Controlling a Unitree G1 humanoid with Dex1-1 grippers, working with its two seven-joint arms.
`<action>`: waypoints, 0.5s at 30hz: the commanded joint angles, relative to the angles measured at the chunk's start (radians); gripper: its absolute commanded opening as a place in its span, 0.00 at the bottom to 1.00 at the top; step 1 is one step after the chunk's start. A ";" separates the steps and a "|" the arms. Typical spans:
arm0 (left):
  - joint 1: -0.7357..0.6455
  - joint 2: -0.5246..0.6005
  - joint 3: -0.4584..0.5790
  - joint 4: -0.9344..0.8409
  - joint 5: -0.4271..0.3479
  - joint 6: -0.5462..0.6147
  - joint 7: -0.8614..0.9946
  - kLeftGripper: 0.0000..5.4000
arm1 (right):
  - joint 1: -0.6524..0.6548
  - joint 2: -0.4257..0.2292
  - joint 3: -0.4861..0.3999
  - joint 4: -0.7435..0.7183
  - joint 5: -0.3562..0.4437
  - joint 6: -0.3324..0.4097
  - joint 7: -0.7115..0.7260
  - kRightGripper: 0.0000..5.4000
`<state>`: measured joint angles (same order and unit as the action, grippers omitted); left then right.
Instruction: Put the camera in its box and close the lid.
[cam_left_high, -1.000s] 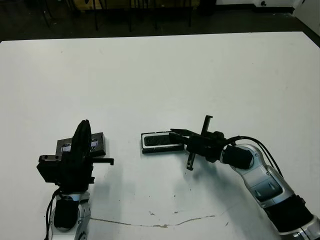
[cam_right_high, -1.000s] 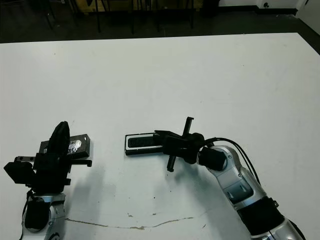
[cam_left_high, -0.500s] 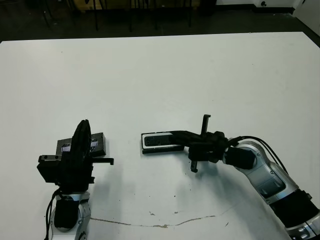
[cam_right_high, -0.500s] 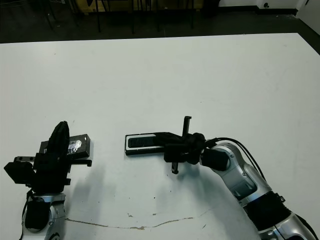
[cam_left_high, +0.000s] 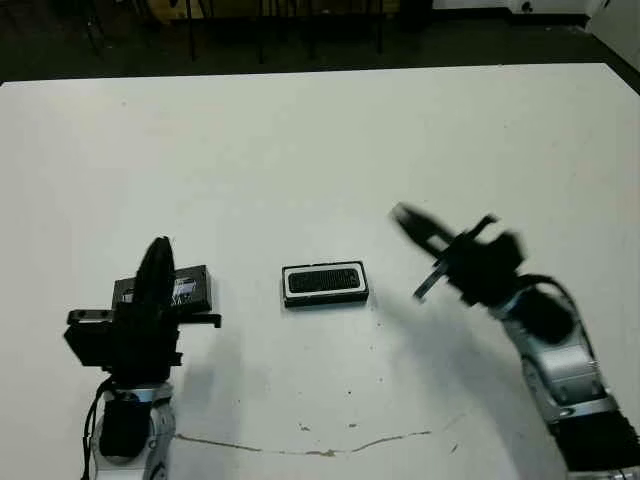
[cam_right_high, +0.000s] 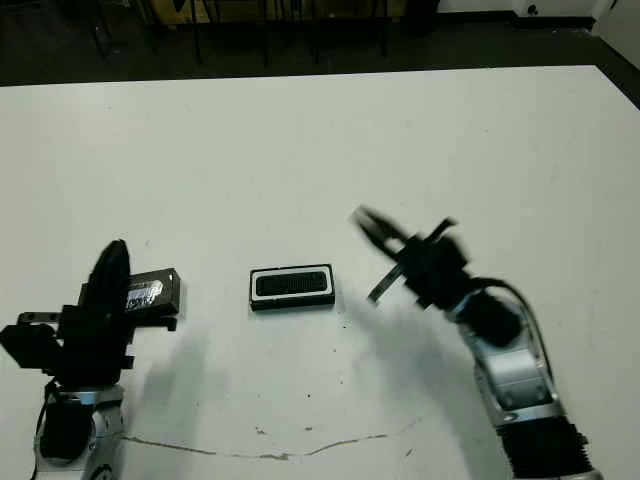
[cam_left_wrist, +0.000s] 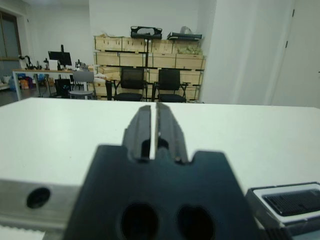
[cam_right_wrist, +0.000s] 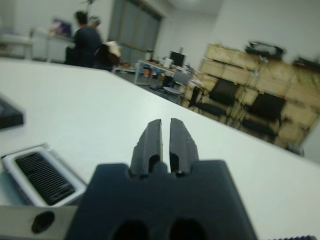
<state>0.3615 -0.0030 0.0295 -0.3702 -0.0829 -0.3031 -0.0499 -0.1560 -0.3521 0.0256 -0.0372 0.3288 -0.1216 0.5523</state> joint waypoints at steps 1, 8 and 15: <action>0.101 0.050 0.035 -0.047 -0.019 0.045 -0.036 0.00 | 0.022 -0.028 -0.043 -0.039 0.047 0.157 -0.015 0.00; 0.115 0.151 0.171 -0.180 -0.072 0.141 -0.145 0.00 | 0.047 -0.069 -0.099 -0.103 0.090 0.398 -0.026 0.00; 0.094 0.309 0.399 -0.223 -0.180 0.265 -0.331 0.00 | 0.022 -0.045 -0.142 -0.039 0.204 0.534 0.025 0.00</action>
<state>0.4171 0.2531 0.3949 -0.5848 -0.2435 -0.0840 -0.3458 -0.1315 -0.4044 -0.1071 -0.0959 0.5171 0.3715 0.5729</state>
